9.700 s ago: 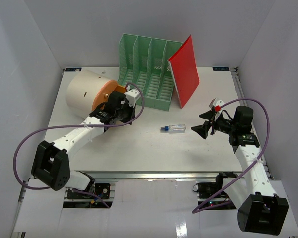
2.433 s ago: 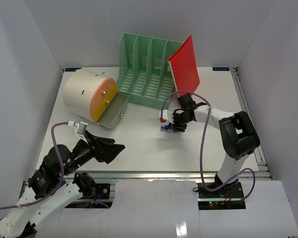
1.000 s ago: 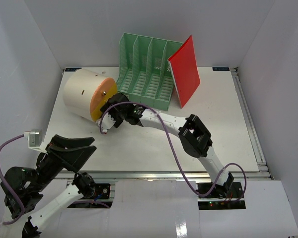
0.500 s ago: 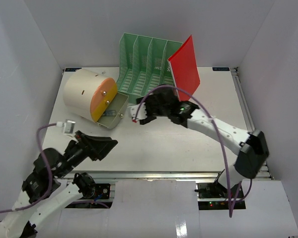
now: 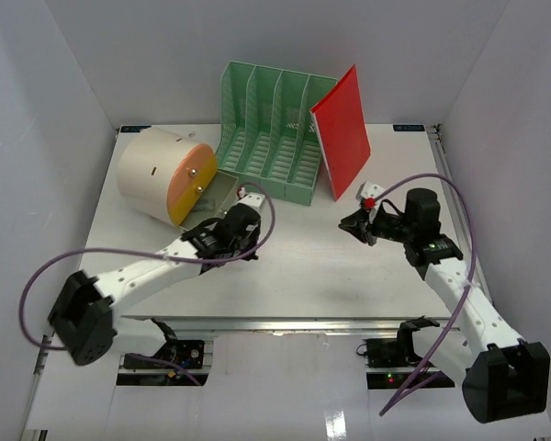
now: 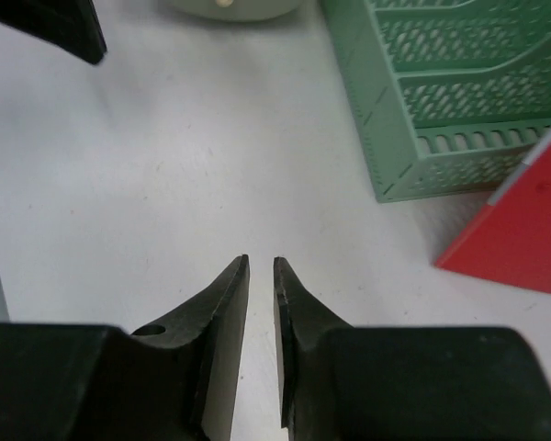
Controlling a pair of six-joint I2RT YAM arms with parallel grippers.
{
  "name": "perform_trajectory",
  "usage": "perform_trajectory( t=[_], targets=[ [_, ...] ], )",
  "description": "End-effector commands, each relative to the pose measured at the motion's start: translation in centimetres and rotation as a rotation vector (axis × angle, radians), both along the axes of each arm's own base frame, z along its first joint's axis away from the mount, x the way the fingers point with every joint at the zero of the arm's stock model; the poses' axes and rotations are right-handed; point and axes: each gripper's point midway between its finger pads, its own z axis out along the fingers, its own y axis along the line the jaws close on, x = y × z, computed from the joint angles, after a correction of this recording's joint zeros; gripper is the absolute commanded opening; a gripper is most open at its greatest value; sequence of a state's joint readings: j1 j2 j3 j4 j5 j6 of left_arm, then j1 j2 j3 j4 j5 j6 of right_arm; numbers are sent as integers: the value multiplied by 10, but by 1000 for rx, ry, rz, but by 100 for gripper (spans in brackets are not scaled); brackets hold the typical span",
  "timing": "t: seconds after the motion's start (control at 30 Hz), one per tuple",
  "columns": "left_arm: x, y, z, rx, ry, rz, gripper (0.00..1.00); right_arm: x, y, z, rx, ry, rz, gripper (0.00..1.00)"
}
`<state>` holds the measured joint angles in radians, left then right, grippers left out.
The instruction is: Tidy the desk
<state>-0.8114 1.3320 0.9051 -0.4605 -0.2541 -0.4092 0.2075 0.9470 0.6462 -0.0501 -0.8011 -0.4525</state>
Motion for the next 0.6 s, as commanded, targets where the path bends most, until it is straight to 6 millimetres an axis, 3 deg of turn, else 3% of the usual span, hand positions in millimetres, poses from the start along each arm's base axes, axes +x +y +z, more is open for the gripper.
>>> perform_trajectory(
  t=[0.0, 0.17, 0.27, 0.3, 0.33, 0.57],
  targets=[
    [57, 14, -3, 241, -153, 17, 7, -21, -1, 22, 154, -60, 89, 23],
    [100, 42, -26, 359, -146, 86, 10, -22, -13, 15, 146, -88, 67, 23],
    [116, 56, -40, 395, -122, 118, 19, -21, -17, 17, 151, -83, 59, 23],
    [121, 57, -39, 397, -124, 127, 25, -21, -18, 17, 151, -85, 60, 23],
    [126, 61, -41, 409, -124, 139, 37, -21, -18, 17, 151, -88, 60, 23],
    [141, 80, -49, 472, -105, 195, 77, -21, -19, 17, 150, -90, 58, 23]
  ],
)
